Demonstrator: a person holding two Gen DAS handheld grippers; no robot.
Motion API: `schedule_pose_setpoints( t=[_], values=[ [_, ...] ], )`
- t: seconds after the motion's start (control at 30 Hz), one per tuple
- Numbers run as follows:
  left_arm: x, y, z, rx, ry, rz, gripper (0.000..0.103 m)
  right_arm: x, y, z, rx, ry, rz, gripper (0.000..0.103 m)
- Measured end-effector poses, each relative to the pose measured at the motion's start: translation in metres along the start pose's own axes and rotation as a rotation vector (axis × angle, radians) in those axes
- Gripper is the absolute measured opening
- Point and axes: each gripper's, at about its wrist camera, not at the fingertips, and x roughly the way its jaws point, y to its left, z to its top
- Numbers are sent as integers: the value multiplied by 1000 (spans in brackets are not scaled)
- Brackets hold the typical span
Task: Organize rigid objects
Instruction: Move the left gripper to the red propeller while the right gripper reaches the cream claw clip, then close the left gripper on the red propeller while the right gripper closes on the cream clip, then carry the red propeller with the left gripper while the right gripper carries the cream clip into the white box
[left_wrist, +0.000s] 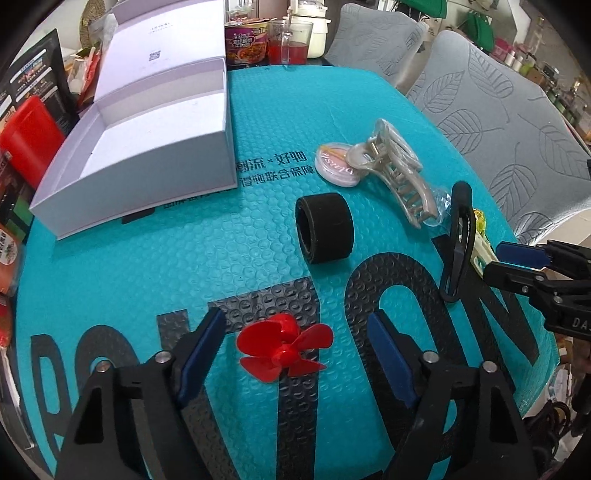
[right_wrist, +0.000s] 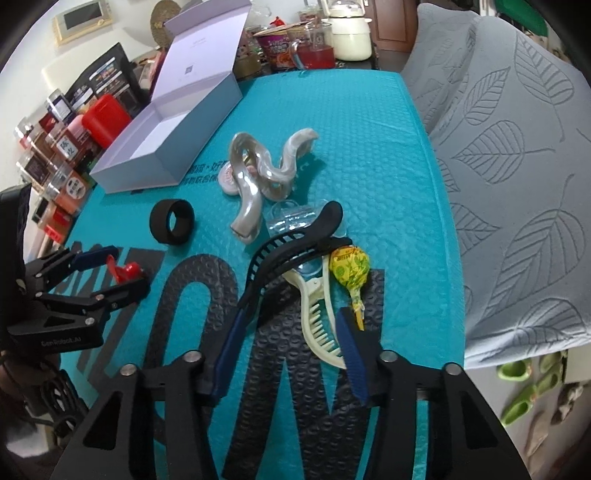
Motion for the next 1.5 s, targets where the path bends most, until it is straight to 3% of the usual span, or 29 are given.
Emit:
schedule_pose_setpoints(
  t=[0.17,0.27,0.3,0.33,0.4,0.67,0.93,1.5],
  values=[
    [9,3,-5,-2,10,-11,66,8,0,1,-31,13,-20,45],
    [7,0,-9,37,-20,20,52,15,-1,1,-37,36,-24,45],
    [7,-1,-9,48,-25,29,46,17,0,1,-43,38,-24,40],
    [6,-2,-10,55,-30,24,46,19,0,0,-51,41,-34,29],
    [5,-2,-10,60,-34,11,46,22,0,-1,-48,37,-57,22],
    [-7,-11,-13,34,-31,-27,46,13,2,-7,-32,39,-52,22],
    [-37,-25,-8,-9,-39,-21,46,-20,7,-11,-3,29,-23,22],
    [-122,-55,0,-168,-136,98,46,-92,5,-9,-84,-20,95,22]
  ],
)
